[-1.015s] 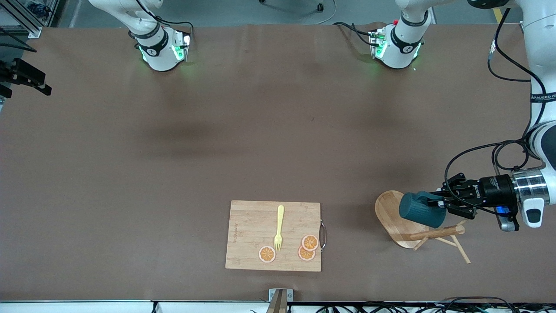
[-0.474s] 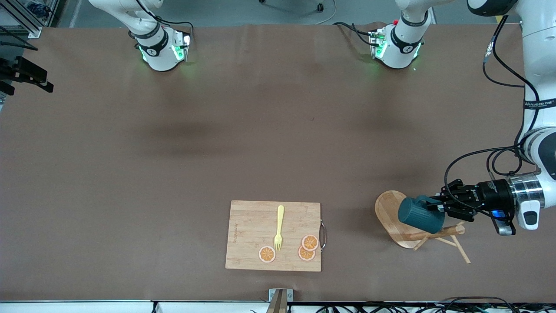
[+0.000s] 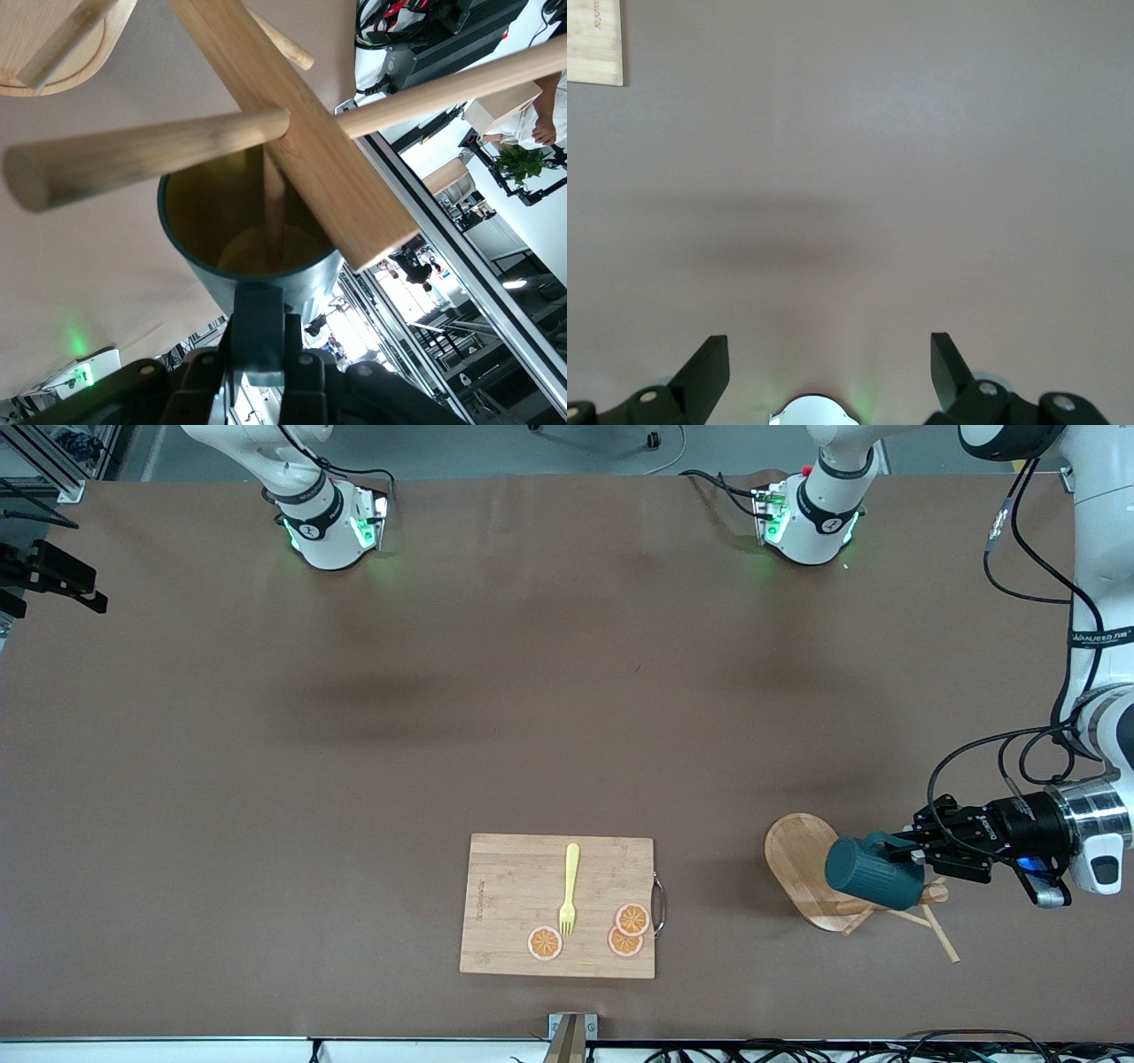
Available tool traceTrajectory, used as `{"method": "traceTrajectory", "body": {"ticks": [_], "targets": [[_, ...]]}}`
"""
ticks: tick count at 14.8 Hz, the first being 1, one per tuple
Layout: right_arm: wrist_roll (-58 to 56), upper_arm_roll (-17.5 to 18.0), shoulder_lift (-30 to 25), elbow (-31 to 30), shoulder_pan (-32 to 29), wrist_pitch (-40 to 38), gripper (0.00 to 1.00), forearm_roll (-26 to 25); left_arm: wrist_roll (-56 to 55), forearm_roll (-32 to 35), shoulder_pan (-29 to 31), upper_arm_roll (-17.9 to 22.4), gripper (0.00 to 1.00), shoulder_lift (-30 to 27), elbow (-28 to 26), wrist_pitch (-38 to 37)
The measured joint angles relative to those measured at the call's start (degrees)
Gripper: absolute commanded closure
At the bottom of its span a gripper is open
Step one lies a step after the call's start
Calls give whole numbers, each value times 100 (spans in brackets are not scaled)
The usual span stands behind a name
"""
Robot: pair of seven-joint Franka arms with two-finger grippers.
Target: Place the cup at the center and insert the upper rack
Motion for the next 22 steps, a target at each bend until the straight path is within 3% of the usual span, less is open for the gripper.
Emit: {"method": "traceTrajectory", "body": {"ticks": [1, 2, 3, 10, 12, 18, 22], "targets": [[0, 25, 0, 0, 3, 0, 0, -11, 0, -6, 0, -1, 58, 21, 0, 0], [0, 39, 0, 0, 5, 0, 0, -14, 0, -8, 0, -1, 20, 43, 0, 0], [1, 43, 0, 0, 5, 0, 0, -16, 4, -12, 0, -1, 0, 63, 0, 0], [75, 21, -9, 1, 4, -1, 0, -16, 5, -25, -13, -54, 0, 13, 98, -4], [181, 24, -11, 2, 4, -1, 0, -14, -45, 269, -39, -88, 0, -166, 161, -20], [240, 17, -12, 3, 4, -1, 0, 75, -614, 3381, -812, -231, 0, -1313, 206, -45], [240, 5, -12, 3, 3, 0, 0, 114, -601, 5733, -917, -1009, 0, -1856, 193, -49]]}}
